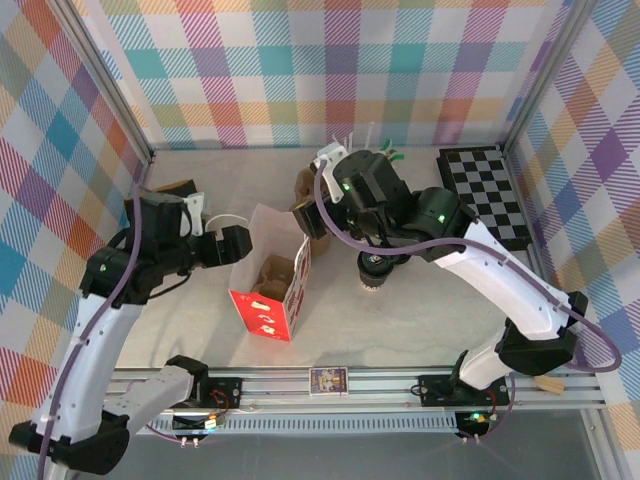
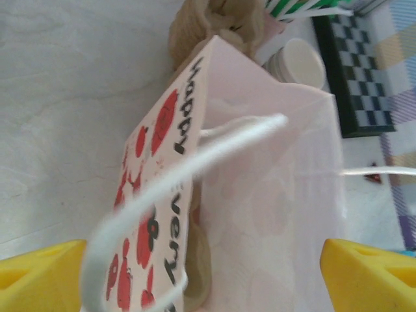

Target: Pack the takeout coffee

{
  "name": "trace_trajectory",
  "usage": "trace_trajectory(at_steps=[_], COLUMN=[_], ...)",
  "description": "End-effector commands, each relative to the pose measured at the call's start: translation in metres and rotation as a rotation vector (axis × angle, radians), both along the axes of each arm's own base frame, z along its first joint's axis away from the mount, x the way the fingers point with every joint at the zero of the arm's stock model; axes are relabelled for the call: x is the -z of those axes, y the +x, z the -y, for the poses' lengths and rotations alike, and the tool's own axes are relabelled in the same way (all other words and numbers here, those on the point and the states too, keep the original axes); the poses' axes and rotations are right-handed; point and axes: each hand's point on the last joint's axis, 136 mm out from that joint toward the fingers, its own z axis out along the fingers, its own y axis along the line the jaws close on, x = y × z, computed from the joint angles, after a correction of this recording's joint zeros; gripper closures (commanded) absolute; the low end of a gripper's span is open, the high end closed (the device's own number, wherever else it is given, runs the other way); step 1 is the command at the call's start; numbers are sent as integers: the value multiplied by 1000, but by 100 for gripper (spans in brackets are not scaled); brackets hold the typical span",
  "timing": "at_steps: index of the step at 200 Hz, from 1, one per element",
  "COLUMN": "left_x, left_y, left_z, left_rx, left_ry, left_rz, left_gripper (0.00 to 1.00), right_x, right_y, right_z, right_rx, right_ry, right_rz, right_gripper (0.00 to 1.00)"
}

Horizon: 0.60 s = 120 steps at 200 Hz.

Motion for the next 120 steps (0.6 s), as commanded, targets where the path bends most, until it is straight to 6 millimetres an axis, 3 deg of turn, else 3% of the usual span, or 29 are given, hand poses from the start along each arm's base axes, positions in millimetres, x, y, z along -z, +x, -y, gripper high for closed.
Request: trace_trajectory(at_steps=[1,47,75,120], left_x=[11,29,36,13], left_y=[7,40,52,49], left_z=[-3,18,23,12], left_rx=[-8,9,-9,-85], left_ry=[76,90,141,170], left_rz=[-18,-89,-173,-230], left_gripper=[12,23,31,36], right_x=[24,45,61,84], right_y=[-3,11,6,-19], right_z=[12,31,41,55], right_rx=[-6,54,111,190], right_ry=[-38,8,69,94], right_rz=[-97,-100,-152,-359], right_gripper=[13,13,13,14])
